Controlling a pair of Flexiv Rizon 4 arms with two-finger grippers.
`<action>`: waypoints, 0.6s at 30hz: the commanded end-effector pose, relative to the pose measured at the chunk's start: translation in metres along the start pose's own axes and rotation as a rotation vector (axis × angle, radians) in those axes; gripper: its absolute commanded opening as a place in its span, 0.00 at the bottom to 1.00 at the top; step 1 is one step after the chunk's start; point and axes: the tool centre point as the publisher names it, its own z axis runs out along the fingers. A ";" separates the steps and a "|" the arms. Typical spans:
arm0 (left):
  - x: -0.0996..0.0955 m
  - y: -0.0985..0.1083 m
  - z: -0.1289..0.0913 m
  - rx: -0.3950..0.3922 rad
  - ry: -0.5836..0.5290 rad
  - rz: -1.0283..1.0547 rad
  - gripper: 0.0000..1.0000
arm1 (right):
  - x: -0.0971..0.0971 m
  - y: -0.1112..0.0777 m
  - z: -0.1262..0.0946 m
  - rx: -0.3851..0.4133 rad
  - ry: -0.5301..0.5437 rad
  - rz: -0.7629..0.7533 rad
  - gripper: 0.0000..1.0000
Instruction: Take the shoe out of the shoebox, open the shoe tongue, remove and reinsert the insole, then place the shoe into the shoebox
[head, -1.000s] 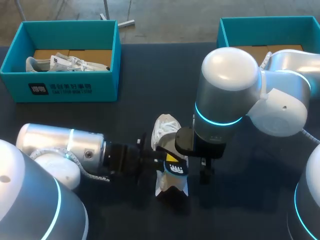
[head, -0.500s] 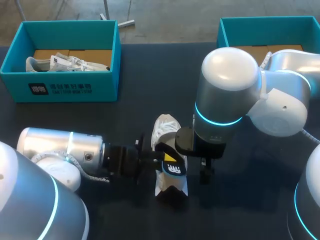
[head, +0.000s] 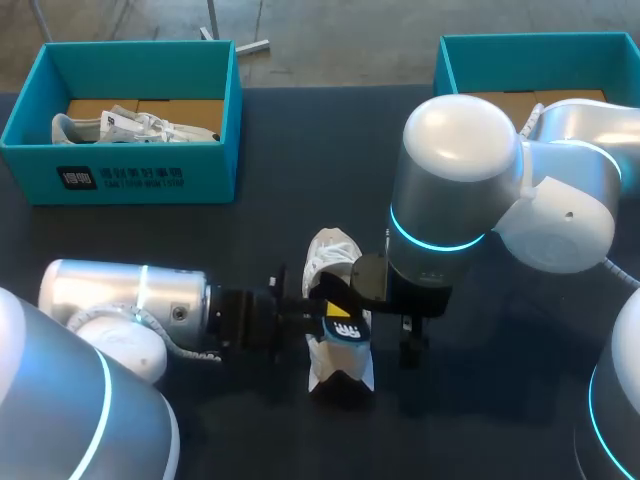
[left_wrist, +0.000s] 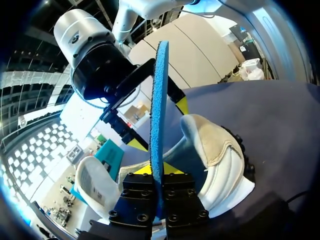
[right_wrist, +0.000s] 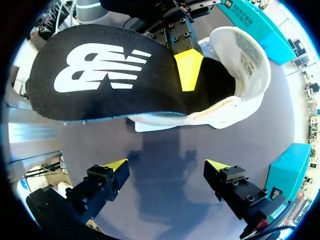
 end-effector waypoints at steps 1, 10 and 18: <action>-0.001 0.002 0.005 -0.005 0.000 -0.002 0.00 | 0.000 0.001 0.002 -0.001 -0.001 0.001 1.00; 0.000 -0.019 -0.003 0.035 -0.004 -0.003 0.26 | 0.000 0.001 0.002 -0.001 -0.001 0.001 1.00; 0.001 -0.039 -0.009 0.048 0.009 0.018 0.20 | 0.000 0.001 0.002 -0.001 -0.001 0.001 1.00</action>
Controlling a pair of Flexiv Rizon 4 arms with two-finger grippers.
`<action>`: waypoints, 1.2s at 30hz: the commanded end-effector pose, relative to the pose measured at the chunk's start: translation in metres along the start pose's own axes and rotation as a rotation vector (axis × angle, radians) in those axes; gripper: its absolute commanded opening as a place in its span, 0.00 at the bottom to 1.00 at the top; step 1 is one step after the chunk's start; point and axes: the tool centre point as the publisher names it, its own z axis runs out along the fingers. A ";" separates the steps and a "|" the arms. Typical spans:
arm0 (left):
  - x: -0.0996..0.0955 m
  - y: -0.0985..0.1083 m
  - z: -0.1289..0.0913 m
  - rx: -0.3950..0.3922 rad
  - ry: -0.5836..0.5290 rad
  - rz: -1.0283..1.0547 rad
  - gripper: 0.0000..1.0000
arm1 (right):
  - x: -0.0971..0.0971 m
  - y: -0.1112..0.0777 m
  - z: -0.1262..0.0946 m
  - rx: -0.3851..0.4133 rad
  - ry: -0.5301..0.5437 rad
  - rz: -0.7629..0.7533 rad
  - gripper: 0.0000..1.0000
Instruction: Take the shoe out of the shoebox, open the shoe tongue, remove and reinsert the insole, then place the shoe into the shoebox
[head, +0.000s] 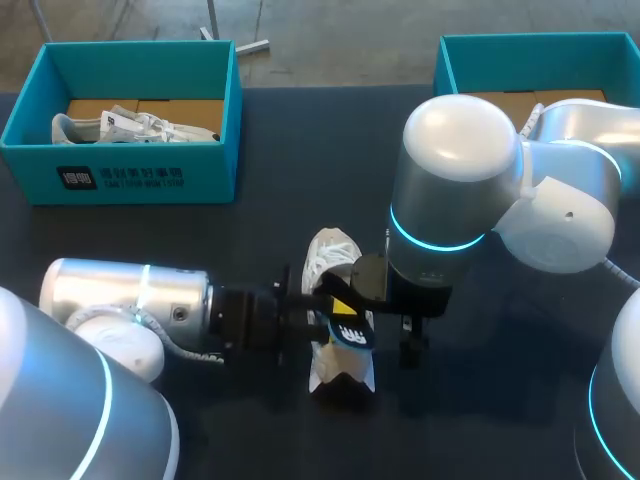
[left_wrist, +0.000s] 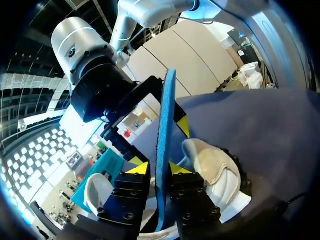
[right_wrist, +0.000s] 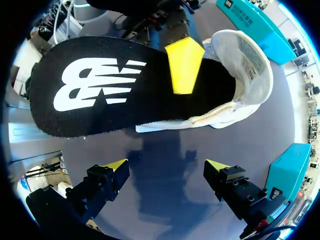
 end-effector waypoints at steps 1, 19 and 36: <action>0.002 -0.013 -0.009 -0.018 0.008 0.006 0.19 | 0.000 0.001 0.002 -0.001 -0.001 0.001 1.00; 0.008 -0.015 0.000 -0.110 0.079 0.021 0.04 | 0.000 0.001 0.002 -0.001 -0.001 0.001 1.00; 0.008 0.019 0.000 -0.118 0.064 0.021 0.00 | 0.000 0.001 0.002 -0.001 -0.001 0.001 1.00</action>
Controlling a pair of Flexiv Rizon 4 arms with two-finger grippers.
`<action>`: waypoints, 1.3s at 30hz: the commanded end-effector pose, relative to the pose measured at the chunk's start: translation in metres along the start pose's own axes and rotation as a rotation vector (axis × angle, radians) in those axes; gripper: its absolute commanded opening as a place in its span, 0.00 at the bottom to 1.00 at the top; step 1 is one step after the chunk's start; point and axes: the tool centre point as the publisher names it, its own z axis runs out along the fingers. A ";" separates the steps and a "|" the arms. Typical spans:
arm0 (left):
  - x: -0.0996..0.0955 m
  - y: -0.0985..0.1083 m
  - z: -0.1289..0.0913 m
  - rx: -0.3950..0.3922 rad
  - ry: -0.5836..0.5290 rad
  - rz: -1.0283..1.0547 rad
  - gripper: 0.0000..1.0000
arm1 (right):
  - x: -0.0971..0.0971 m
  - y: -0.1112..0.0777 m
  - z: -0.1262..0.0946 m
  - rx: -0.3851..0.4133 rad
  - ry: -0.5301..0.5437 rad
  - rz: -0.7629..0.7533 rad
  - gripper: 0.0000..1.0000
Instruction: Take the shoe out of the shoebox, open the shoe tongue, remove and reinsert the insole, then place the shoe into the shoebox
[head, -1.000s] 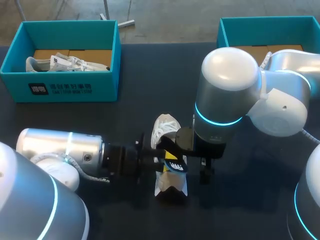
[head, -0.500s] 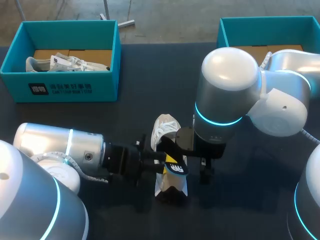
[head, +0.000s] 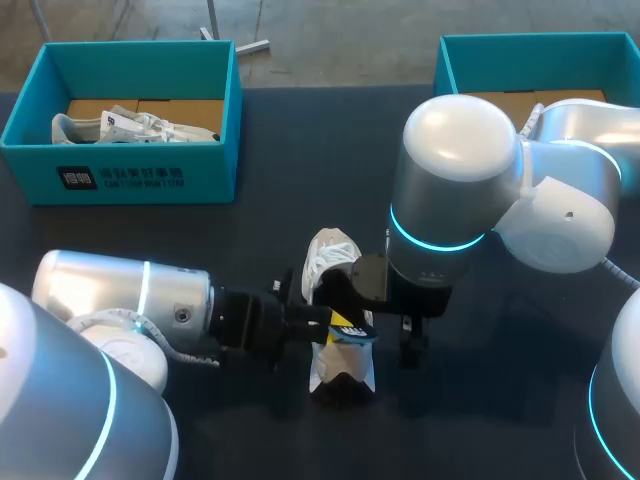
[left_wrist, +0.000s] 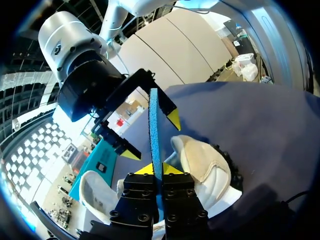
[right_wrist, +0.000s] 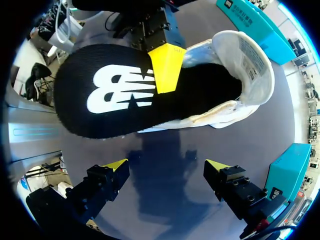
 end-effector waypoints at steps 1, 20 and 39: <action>-0.003 0.015 0.006 0.002 -0.004 -0.003 0.00 | 0.000 0.001 0.002 -0.001 -0.001 0.001 1.00; -0.006 0.013 0.004 -0.001 -0.032 0.006 0.35 | 0.000 0.001 0.002 -0.001 -0.001 0.001 1.00; -0.005 -0.017 0.003 0.051 0.004 0.051 0.00 | 0.000 0.001 0.002 -0.001 -0.001 0.001 1.00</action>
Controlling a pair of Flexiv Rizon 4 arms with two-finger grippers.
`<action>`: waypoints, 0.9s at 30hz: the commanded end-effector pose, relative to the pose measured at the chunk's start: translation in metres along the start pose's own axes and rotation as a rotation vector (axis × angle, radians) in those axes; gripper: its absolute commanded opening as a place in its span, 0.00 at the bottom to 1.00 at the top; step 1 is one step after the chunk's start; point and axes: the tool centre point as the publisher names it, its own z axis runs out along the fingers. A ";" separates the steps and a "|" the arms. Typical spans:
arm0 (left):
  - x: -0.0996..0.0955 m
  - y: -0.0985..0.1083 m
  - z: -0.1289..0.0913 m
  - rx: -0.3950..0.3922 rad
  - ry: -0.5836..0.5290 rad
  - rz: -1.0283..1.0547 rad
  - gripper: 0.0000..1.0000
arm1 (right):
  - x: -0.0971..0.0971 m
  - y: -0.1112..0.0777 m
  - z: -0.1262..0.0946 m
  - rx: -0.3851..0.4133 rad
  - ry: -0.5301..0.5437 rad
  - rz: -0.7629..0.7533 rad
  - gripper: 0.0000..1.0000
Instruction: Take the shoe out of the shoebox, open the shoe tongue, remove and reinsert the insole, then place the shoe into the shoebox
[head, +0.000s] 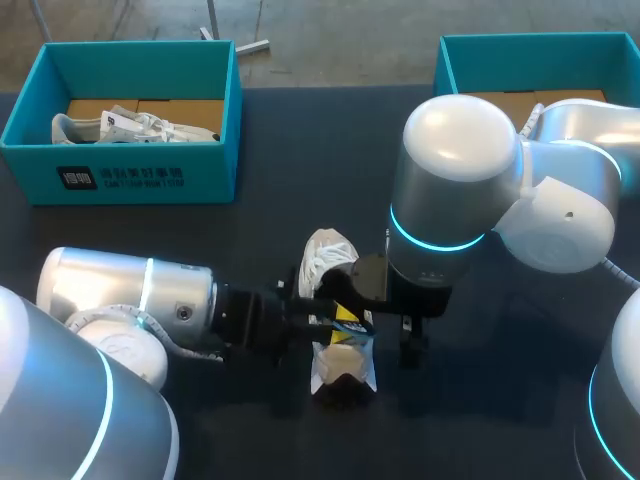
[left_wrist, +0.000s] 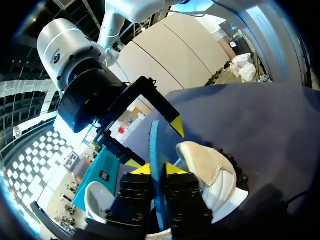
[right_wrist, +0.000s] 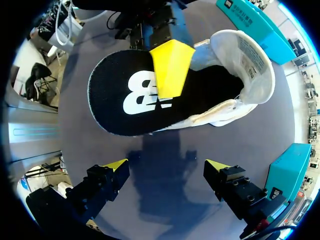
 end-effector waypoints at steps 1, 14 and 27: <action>0.001 -0.004 -0.001 -0.001 0.011 0.006 0.00 | 0.000 0.001 0.002 -0.001 -0.001 0.001 1.00; 0.000 0.027 0.005 -0.050 0.018 -0.004 0.00 | 0.000 0.001 0.002 -0.001 -0.001 0.001 1.00; -0.001 0.034 0.000 -0.070 0.011 0.017 0.00 | 0.000 0.001 0.002 -0.001 -0.001 0.001 1.00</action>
